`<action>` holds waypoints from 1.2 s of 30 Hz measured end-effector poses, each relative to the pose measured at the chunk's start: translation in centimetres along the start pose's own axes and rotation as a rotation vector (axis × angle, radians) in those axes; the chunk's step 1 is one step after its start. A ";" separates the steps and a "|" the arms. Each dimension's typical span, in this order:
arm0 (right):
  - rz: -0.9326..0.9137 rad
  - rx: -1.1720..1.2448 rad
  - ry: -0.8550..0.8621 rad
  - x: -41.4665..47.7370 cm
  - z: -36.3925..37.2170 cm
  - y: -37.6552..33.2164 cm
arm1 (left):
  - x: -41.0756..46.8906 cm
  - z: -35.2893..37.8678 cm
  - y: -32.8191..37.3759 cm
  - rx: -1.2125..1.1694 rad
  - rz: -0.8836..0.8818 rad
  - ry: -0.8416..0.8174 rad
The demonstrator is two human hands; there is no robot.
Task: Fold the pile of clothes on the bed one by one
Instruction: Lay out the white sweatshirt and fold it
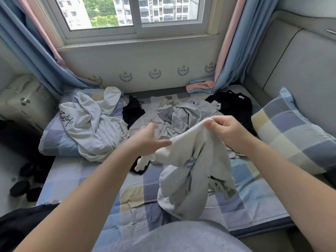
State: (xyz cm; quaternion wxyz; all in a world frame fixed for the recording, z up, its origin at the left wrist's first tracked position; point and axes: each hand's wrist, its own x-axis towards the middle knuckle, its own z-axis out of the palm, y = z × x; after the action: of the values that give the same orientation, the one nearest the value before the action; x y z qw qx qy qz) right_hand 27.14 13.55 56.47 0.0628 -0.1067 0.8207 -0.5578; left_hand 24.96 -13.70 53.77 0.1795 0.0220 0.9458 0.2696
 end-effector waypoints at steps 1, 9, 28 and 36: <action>-0.017 0.021 -0.009 0.1 -0.1 -0.8 | -0.2 0.5 0.8 -0.021 0.134 -0.012; -0.103 0.051 0.010 1.9 -0.2 -3.5 | 0.0 3.1 5.7 -0.645 0.455 0.036; 0.100 -0.013 -0.019 -1.0 0.7 3.9 | 1.2 -1.1 -0.1 -0.433 -0.074 0.295; -0.141 -0.320 -0.165 3.7 1.1 -4.4 | -0.6 3.6 3.5 -0.467 0.410 -0.142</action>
State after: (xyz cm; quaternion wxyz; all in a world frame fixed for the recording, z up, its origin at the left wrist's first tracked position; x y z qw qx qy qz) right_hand 24.28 10.12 60.23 0.0726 -0.2180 0.8814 -0.4127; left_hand 26.57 -8.96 52.93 0.1874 0.1890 0.8193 0.5078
